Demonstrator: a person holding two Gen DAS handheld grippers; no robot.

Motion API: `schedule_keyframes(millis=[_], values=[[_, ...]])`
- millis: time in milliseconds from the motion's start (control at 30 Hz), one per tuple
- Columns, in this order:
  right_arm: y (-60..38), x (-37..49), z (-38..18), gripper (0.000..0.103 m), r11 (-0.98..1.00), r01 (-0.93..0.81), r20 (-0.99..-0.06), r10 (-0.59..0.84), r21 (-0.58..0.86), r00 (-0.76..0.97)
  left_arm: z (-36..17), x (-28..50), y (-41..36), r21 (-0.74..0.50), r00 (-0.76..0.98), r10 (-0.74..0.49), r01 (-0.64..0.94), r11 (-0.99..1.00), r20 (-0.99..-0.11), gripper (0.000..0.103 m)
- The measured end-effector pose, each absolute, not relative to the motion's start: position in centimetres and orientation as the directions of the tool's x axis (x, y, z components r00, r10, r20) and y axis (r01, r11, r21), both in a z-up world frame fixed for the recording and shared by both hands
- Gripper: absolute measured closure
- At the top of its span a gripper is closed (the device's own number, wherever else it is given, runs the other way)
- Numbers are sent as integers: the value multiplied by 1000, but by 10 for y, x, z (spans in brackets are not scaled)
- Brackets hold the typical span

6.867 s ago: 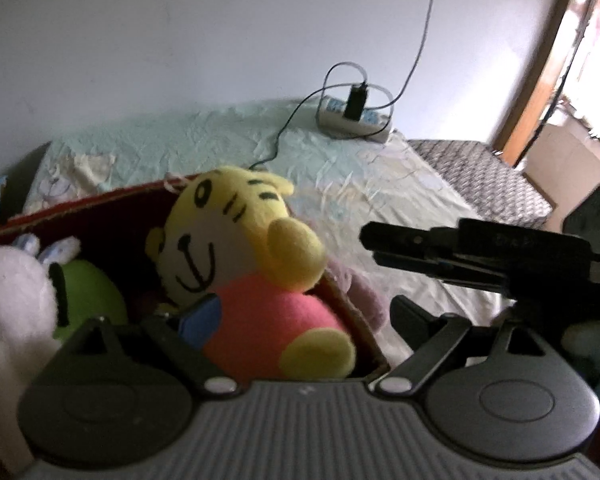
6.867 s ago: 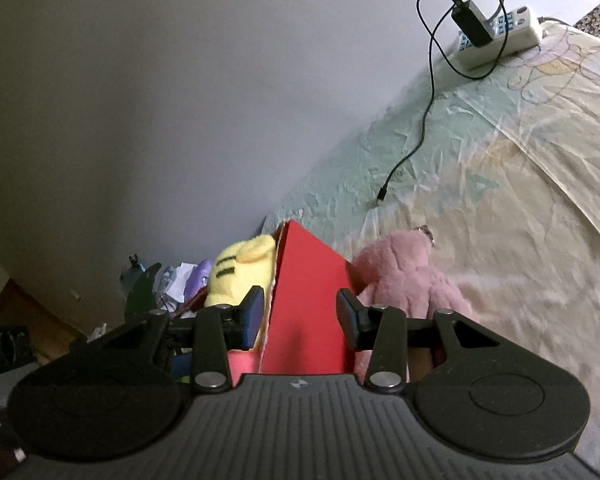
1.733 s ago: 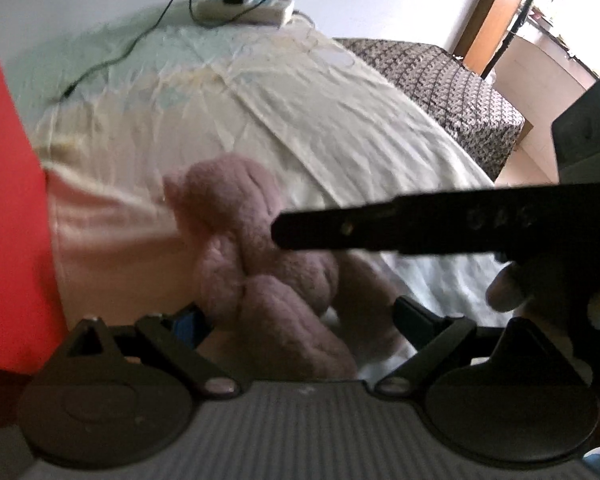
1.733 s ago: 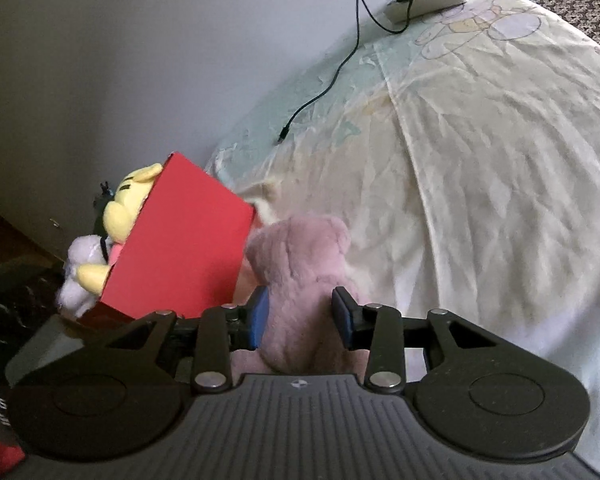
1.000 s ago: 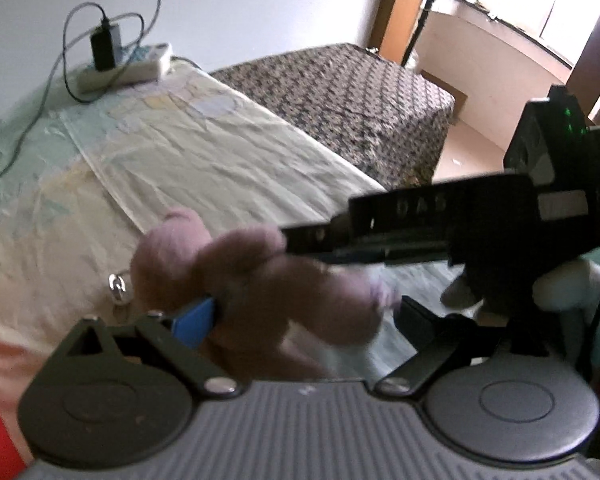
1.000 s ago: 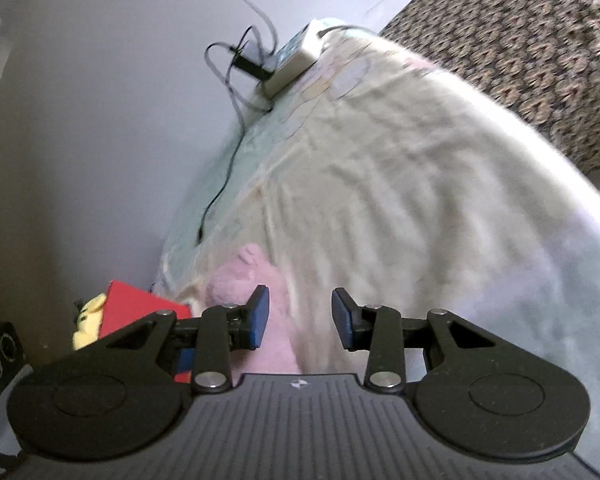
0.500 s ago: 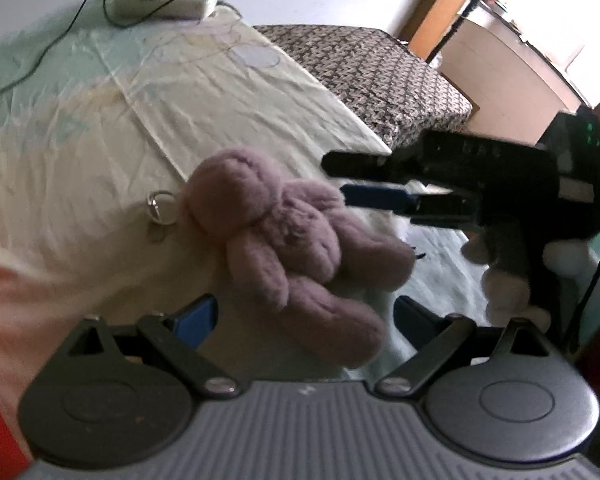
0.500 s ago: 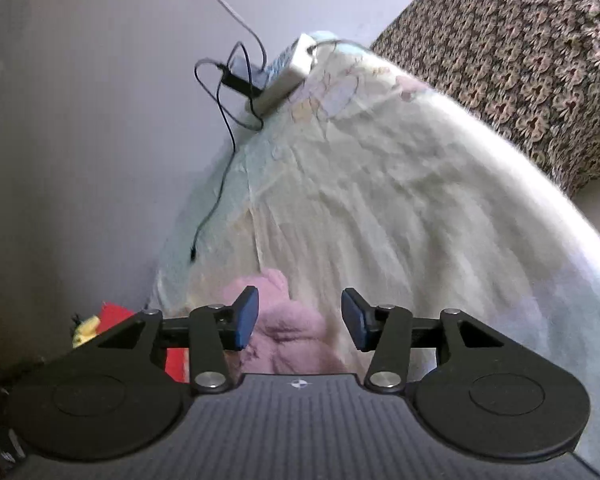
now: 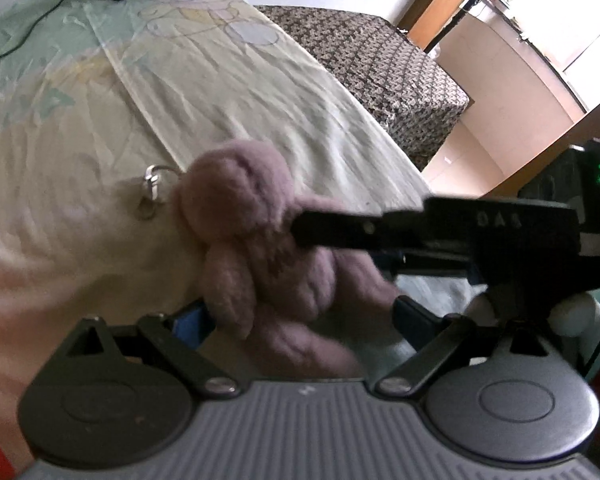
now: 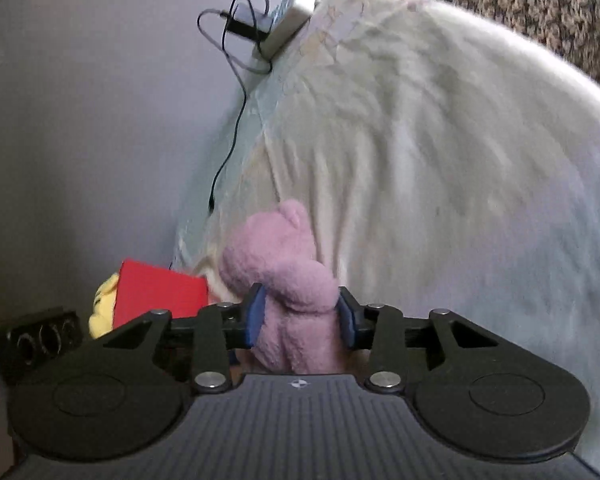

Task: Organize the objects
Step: 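Carry the pink teddy bear with the right tool over the red box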

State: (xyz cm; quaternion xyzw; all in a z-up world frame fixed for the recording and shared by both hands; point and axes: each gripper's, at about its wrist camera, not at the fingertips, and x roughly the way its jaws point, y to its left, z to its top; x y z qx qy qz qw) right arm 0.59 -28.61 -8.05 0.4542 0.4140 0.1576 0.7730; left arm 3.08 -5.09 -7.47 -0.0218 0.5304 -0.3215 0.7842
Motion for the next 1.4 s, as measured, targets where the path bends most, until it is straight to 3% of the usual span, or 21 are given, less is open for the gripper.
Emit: schedule_keyframes(millis=[333, 700, 1067, 1400], values=[[-255, -28, -87, 65, 481, 110, -469, 735, 870, 489, -74, -4, -34, -317, 225, -482, 514, 797, -847, 8], [-220, -19, -53, 65, 516, -77, -427, 776, 853, 465, -41, -33, -4, -240, 370, -444, 482, 843, -816, 8], [-183, -16, -2, 65, 475, -302, -309, 832, 827, 461, 13, -60, 32, -125, 582, -395, 448, 885, -710, 8], [-141, -8, 58, 65, 446, -466, -176, 840, 765, 514, 74, -75, 84, -56, 731, -390, 436, 898, -559, 8]])
